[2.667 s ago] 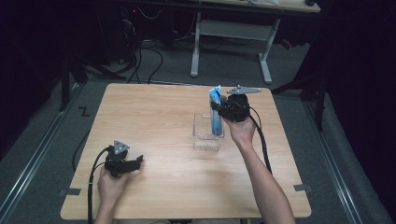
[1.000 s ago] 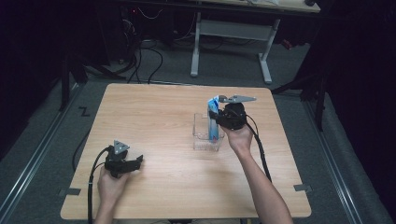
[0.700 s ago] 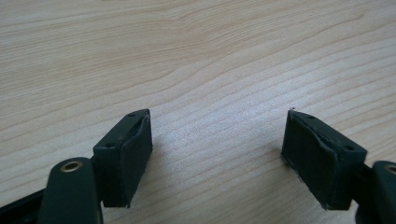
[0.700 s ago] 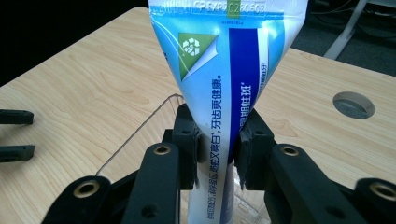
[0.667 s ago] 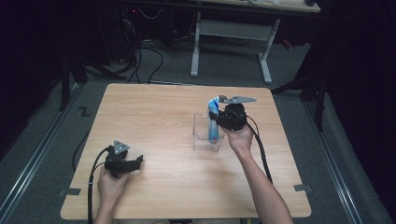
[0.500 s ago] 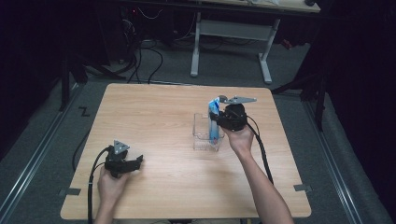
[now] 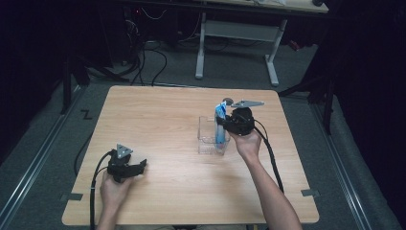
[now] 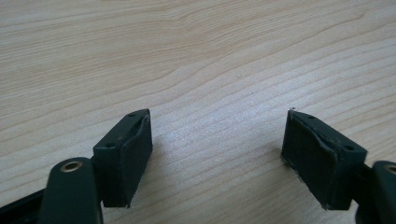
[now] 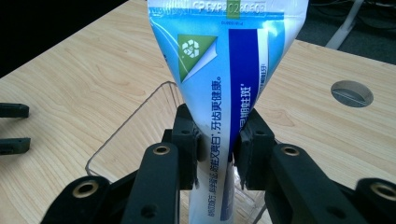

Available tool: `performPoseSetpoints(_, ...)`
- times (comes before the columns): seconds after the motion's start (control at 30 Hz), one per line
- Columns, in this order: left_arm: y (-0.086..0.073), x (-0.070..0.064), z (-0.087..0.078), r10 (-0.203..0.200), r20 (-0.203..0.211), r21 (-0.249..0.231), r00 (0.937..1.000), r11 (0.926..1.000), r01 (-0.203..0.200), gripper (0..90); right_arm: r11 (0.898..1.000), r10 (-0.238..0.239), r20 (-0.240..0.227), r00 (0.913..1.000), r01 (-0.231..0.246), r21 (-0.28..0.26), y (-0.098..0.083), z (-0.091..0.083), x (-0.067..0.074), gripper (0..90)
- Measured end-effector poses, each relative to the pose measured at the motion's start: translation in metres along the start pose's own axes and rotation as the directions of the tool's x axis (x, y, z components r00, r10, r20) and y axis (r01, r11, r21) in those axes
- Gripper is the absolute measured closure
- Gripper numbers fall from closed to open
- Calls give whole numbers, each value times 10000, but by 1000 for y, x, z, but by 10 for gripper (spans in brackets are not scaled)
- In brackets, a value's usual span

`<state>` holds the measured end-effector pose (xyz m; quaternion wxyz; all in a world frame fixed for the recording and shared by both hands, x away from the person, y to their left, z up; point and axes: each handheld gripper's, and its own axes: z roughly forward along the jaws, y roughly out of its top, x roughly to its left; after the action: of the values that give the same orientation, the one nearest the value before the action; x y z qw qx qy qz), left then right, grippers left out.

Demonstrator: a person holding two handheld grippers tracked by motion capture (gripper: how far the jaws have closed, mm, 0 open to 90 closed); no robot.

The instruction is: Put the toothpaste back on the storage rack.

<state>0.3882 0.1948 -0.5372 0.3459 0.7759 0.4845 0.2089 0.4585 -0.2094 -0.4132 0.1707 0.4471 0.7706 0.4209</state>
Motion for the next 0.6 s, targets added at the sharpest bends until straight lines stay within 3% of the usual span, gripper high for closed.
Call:
performPoseSetpoints(0.33,0,0,0,4,-2,4,10000,10000,-4,245,9998,159,-5,9999,-159,-102,-3,-3,-5,716)
performPoseSetpoints(0.6,0,0,0,3,-6,6,10000,10000,-3,245,9979,586,85,9982,-583,-279,-10,-10,-14,706)
